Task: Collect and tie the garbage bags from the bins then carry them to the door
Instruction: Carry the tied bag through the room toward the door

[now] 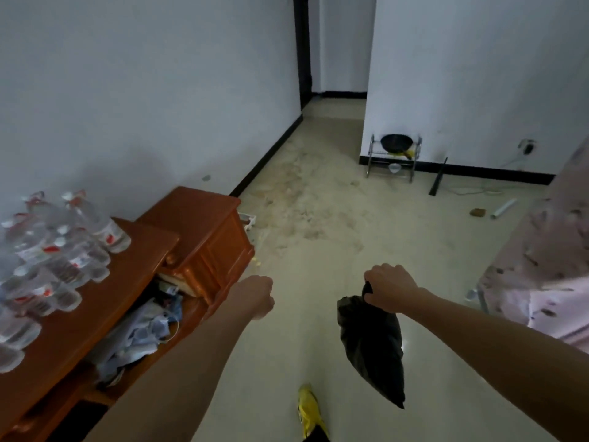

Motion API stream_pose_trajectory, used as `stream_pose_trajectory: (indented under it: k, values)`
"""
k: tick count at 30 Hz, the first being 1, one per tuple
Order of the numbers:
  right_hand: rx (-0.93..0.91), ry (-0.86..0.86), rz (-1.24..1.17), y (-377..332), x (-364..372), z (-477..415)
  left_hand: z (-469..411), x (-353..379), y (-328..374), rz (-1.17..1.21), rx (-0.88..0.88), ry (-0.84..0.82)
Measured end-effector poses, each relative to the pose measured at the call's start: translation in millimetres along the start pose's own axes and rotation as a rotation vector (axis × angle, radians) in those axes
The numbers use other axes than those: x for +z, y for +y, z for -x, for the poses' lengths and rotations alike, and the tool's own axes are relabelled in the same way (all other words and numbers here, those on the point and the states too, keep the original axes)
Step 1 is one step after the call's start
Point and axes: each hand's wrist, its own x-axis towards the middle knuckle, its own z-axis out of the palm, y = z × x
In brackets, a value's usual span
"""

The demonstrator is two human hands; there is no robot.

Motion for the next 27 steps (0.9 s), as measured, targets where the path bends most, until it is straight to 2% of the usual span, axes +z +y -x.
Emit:
stream_pose_trajectory:
  k: [4,8,16,21,27]
  values:
    - [0.052,-0.086,-0.012,40.4,-10.2,-98.5,-113.7,-35.1,-4.8,-0.038,0.047,-0.052]
    - [0.131,-0.022,-0.09,88.3,-60.9,-216.4,-247.1,-113.7,-5.2,-0.07,0.096,-0.012]
    - [0.092,0.016,-0.102,166.2,-102.1,-422.3,-475.9,-204.2,27.9,-0.133,0.185,0.016]
    - [0.017,-0.025,-0.106,223.5,-107.9,-572.5,-619.8,-242.5,42.5,-0.12,0.146,-0.01]
    - [-0.036,-0.027,-0.116,306.6,-158.5,-739.7,-774.9,-321.6,37.4,-0.034,0.066,-0.002]
